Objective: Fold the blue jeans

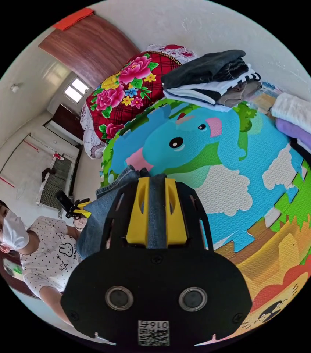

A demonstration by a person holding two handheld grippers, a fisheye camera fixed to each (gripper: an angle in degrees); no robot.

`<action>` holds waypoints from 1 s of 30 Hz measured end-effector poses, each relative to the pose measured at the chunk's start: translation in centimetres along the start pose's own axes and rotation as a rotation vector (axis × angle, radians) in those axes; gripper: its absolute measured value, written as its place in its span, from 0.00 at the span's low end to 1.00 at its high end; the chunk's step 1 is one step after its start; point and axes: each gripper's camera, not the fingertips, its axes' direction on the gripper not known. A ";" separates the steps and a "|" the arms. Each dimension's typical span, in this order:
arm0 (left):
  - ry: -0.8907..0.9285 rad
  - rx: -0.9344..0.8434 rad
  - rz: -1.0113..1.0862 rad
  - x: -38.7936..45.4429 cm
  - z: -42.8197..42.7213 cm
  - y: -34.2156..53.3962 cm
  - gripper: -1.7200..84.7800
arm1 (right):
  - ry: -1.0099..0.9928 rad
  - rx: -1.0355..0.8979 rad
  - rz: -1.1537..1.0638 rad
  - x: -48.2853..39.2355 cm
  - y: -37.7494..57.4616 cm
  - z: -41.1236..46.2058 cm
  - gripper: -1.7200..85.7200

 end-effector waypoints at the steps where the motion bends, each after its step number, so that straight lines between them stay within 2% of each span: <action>1: -0.008 -0.001 0.020 0.3 -0.1 0.1 0.08 | 0.012 0.002 -0.027 -0.7 0.1 -0.1 0.08; 9: 0.034 0.167 0.195 3.3 -3.4 2.1 0.07 | 0.082 0.140 -0.389 -8.8 2.7 -3.6 0.04; 11: 0.067 0.206 0.196 3.3 -4.9 1.9 0.07 | 0.100 0.245 -0.524 -11.9 4.1 -5.5 0.03; 15: 0.119 0.296 0.090 0.9 -7.3 2.3 0.07 | 0.022 0.369 -0.567 -14.9 4.1 -7.4 0.03; 18: 0.046 0.291 -0.034 -1.3 -7.4 4.1 0.07 | 0.097 0.310 -0.572 -17.8 2.1 -5.3 0.03; 20: -0.011 0.268 -0.102 -2.6 -7.1 5.5 0.07 | 0.189 0.187 -0.546 -19.6 -0.3 -1.5 0.03; 24: -0.016 0.246 -0.268 -5.8 -6.9 9.1 0.07 | 0.304 0.030 -0.545 -21.8 -2.9 5.5 0.03; 27: 0.008 0.290 -0.317 -7.0 -7.5 10.7 0.08 | 0.437 -0.038 -0.651 -24.5 -3.2 10.7 0.03; 30: -0.038 0.302 -0.273 -6.3 -8.0 11.1 0.08 | 0.577 -0.057 -0.758 -26.5 -2.3 15.3 0.03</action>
